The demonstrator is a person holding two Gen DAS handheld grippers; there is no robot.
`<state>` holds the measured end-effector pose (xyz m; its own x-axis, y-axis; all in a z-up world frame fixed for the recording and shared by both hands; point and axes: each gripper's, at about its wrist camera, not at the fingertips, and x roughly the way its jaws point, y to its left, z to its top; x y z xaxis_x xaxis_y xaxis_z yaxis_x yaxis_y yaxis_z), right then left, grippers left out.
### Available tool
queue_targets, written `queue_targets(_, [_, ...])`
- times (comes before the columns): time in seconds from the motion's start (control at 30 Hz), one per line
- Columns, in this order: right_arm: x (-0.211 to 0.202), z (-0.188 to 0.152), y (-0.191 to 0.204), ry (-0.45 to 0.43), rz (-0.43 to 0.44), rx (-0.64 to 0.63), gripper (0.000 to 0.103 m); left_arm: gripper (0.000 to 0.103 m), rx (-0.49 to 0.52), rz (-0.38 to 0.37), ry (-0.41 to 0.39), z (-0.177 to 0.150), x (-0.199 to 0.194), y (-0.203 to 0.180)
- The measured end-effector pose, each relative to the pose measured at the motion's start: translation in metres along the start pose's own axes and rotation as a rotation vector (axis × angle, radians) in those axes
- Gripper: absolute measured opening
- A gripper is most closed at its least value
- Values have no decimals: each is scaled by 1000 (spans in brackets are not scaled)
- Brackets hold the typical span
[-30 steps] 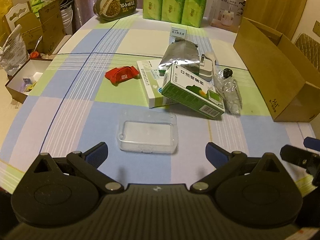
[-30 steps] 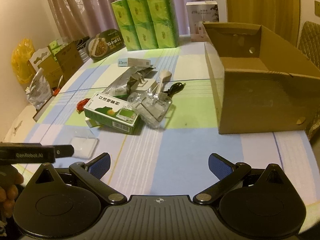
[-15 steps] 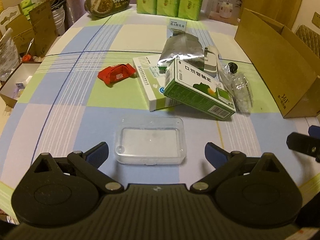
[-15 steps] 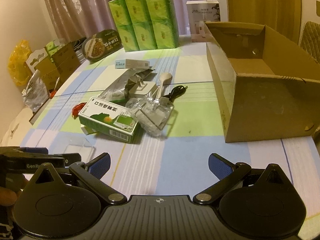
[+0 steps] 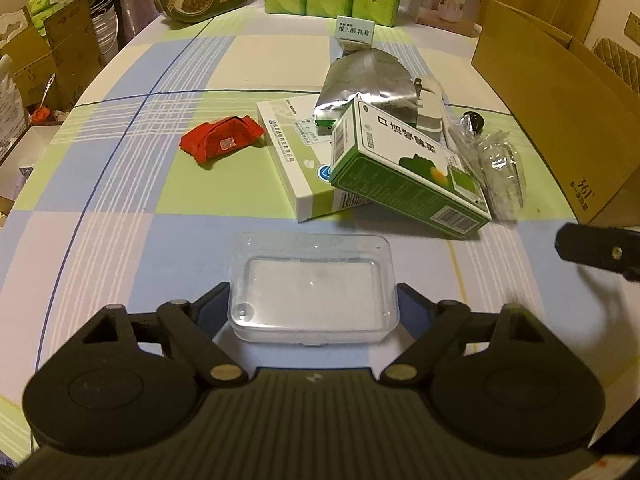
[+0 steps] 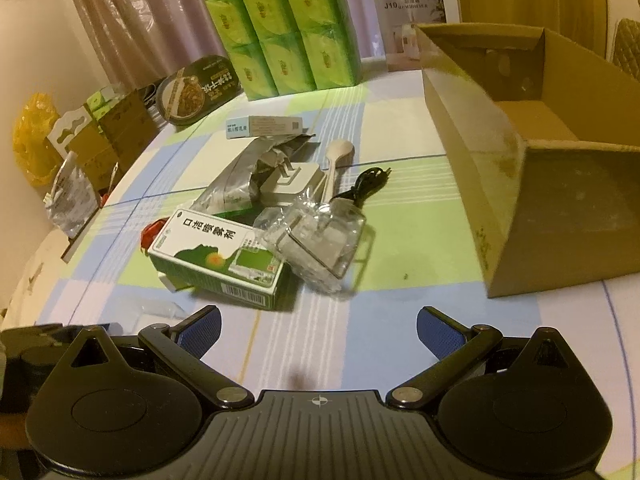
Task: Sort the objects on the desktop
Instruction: 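Grasp the clear plastic box with the left tool while the right tool reaches the wrapped rack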
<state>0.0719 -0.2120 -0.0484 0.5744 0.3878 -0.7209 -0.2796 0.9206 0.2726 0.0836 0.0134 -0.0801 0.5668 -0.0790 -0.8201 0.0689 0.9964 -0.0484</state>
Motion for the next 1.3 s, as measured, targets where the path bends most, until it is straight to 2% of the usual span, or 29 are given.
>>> queue_targets(0.27, [20, 17, -4, -7, 37, 112, 101, 83, 1, 7, -20, 4, 4, 1])
queue_targets(0.53, [41, 32, -14, -33, 30, 192, 101, 83, -15, -7, -34, 7, 7, 4])
queue_targets(0.83, [64, 38, -37, -12, 84, 361, 88, 83, -21, -10, -40, 7, 8, 4])
queue_targets(0.87, [66, 38, -39, -8, 90, 378, 82, 83, -22, -11, -39, 7, 8, 4])
queue_targets(0.9, [67, 38, -39, -4, 97, 388, 72, 83, -23, -11, -39, 8, 8, 4])
queue_targets(0.93, [66, 38, -40, -3, 101, 391, 68, 83, -23, -10, -39, 8, 8, 4])
queue_targets(0.97, [65, 38, -39, -3, 97, 386, 57, 83, -22, -10, -39, 8, 8, 4])
queue_targets(1.0, [64, 38, -39, -5, 92, 378, 53, 83, -21, -9, -39, 8, 8, 4])
queue_targets(1.07, [61, 38, -37, -5, 79, 346, 47, 83, -15, -7, -40, 8, 8, 3])
queue_targets(1.1, [59, 38, -35, -1, 65, 317, 35, 83, -12, -5, -40, 7, 8, 3])
queue_targets(1.17, [52, 37, -31, 8, 34, 241, 24, 83, -7, -7, -38, 7, 7, 2])
queue_targets(1.2, [47, 36, -29, 11, 13, 197, 21, 83, -6, -11, -36, 6, 7, 1])
queue_targets(1.3, [38, 27, -27, 36, -27, 109, 21, 83, 4, -17, -32, 3, 5, -2])
